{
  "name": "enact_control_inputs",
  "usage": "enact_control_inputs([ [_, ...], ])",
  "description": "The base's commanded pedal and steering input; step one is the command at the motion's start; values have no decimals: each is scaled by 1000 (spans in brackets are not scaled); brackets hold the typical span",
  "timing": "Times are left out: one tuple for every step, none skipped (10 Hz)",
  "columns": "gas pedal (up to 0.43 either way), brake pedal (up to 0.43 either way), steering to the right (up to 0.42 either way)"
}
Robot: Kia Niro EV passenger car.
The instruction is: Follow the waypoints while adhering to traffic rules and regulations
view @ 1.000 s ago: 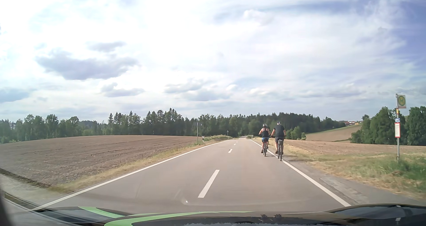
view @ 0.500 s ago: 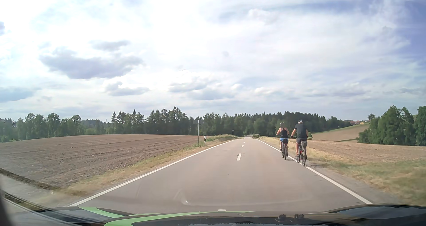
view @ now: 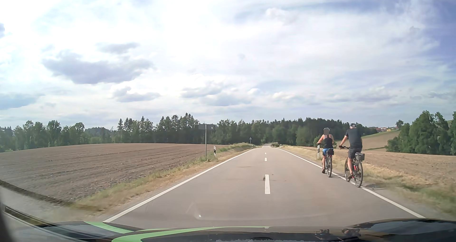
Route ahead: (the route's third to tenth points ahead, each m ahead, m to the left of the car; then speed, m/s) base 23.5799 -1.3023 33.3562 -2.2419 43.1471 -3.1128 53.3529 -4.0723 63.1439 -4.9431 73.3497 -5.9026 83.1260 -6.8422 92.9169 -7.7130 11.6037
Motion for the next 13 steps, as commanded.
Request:
enact_control_inputs([
  [469,0,10],
  [469,0,12],
  [461,0,13],
  [461,0,15],
  [441,0,17],
  [409,0,22],
  [409,0,24],
  [409,0,25],
  [398,0,25],
  [398,0,24],
  [398,0,24],
  [398,0,24],
  [398,0,24],
])
